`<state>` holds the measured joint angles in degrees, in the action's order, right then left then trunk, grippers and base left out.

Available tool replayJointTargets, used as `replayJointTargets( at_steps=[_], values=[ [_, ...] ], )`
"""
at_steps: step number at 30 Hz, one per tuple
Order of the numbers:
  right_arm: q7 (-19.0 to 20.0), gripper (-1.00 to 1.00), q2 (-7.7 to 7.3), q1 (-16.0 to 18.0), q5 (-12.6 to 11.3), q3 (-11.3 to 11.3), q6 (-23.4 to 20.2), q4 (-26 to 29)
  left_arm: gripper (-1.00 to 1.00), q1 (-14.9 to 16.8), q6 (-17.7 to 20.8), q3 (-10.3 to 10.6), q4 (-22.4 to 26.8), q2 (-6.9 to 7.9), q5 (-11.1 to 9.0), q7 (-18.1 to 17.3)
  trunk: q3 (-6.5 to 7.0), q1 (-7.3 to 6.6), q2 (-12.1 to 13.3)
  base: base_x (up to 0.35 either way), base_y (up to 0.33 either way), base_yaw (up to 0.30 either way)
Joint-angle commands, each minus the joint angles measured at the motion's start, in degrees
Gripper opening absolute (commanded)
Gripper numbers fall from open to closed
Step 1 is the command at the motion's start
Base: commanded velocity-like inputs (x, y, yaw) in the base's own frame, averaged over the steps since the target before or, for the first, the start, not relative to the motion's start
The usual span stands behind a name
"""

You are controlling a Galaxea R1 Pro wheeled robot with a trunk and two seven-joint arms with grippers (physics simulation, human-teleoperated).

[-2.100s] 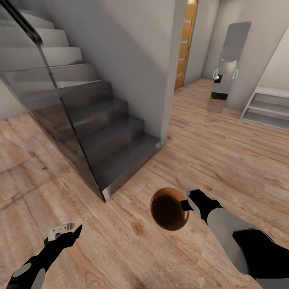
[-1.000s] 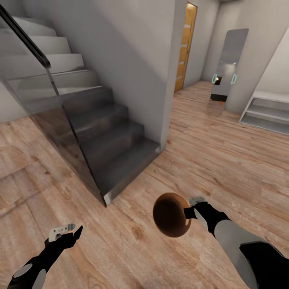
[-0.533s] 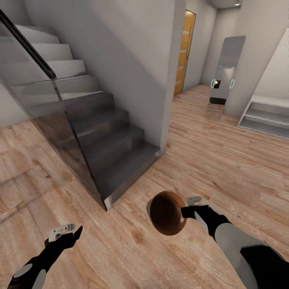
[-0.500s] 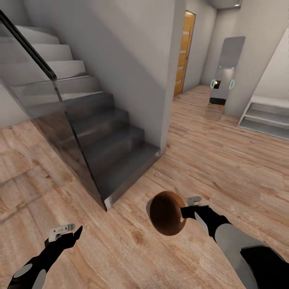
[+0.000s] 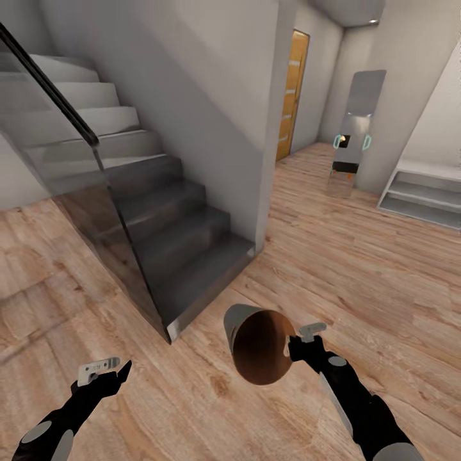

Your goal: Put the three can of soda from the living room inside the tash can in the kitchen.

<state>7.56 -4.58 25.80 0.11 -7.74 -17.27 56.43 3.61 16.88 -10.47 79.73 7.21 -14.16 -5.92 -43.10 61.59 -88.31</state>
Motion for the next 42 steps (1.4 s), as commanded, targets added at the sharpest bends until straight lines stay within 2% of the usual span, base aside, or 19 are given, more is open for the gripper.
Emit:
replayJointTargets(
  at_steps=[1,4,6,8,12,15,24,27,30,34,36,42],
  values=[
    [0.5,-1.00,-0.37,-0.8,-0.2,0.1,-0.2,1.4,1.00,0.0,0.0,0.0,0.0,0.00,0.0,0.0,0.29,-0.23,0.4,0.000,0.000,0.000],
    [0.5,-1.00,-2.05,-3.9,-0.2,0.1,-0.4,5.3,1.00,0.0,0.0,0.0,0.0,0.00,0.0,0.0,1.10,-0.89,1.6,0.000,0.000,0.000],
    [0.6,-1.00,-2.80,-4.8,-0.3,0.1,-0.4,6.0,1.00,0.0,0.0,0.0,0.0,0.00,0.0,0.0,1.64,-1.32,2.4,0.000,0.000,0.000],
    [1.6,-1.00,-4.16,-6.3,-0.4,0.1,-0.2,6.7,1.00,0.0,0.0,0.1,-0.2,0.00,0.0,0.0,2.18,-1.76,3.2,0.000,0.000,0.000],
    [5.5,-1.00,-5.10,-8.2,-0.1,0.1,0.1,7.1,1.00,0.1,0.0,0.7,-0.7,0.00,0.0,0.0,3.26,-2.64,4.8,0.000,0.000,0.000],
    [6.5,-1.00,-5.57,-8.6,-0.1,0.1,0.5,7.2,1.00,0.1,0.0,1.1,-0.8,0.00,0.0,0.0,4.07,-3.30,6.0,0.000,0.000,0.000],
    [7.3,-1.00,-7.20,-12.4,0.0,0.1,4.6,7.1,1.00,0.1,0.0,1.3,-0.9,0.00,0.0,0.0,6.51,-5.28,9.6,0.000,0.000,0.000],
    [7.3,-1.00,-8.34,-13.7,-0.1,0.1,7.7,6.9,1.00,0.1,0.0,1.3,-0.9,0.00,0.0,0.0,7.32,-5.94,10.8,0.000,0.000,0.000],
    [7.3,-1.00,-8.88,-14.3,-0.1,0.2,9.6,6.6,1.00,0.1,0.0,1.3,-0.9,0.00,0.0,0.0,8.13,-6.60,12.0,0.000,0.000,0.000],
    [7.3,-1.00,-9.06,-15.5,-0.1,0.2,10.8,6.4,1.00,0.1,0.0,1.3,-0.9,0.00,0.0,0.0,9.21,-7.47,13.7,0.000,0.000,0.000],
    [7.2,-1.00,-10.09,-17.0,-0.2,0.3,12.1,6.3,1.00,0.1,0.0,1.3,-0.9,0.00,0.0,0.0,9.75,-7.91,14.5,0.000,0.000,0.000],
    [7.2,-1.00,-10.93,-17.6,-0.5,0.3,13.6,6.2,1.00,0.1,0.0,1.3,-0.9,0.00,0.0,0.0,11.37,-9.23,16.9,0.000,0.000,0.000]
  ],
)
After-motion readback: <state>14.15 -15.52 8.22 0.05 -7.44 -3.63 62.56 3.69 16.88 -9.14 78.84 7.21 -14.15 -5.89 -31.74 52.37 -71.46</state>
